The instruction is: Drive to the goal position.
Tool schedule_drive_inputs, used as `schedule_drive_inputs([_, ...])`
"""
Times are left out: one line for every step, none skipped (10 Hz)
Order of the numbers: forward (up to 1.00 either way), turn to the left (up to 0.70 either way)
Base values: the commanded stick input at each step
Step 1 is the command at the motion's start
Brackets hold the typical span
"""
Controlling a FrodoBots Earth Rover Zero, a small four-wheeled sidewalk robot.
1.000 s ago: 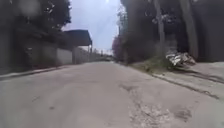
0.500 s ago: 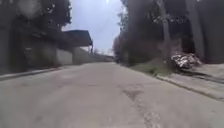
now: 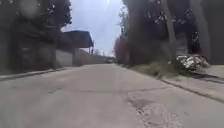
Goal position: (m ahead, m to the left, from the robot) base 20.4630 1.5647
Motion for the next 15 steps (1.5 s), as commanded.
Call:
schedule_drive_inputs([0.70, 0.00])
schedule_drive_inputs([0.70, 0.00])
schedule_drive_inputs([0.70, 0.00])
schedule_drive_inputs([0.70, 0.00])
schedule_drive_inputs([0.70, 0.00])
schedule_drive_inputs([0.70, 0.00])
schedule_drive_inputs([0.70, 0.00])
schedule_drive_inputs([0.70, 0.00])
schedule_drive_inputs([0.70, 0.00])
schedule_drive_inputs([0.70, 0.00])
schedule_drive_inputs([0.70, 0.00])
schedule_drive_inputs([0.70, 0.00])
schedule_drive_inputs([0.70, 0.00])
schedule_drive_inputs([0.70, 0.00])
schedule_drive_inputs([0.70, -0.09])
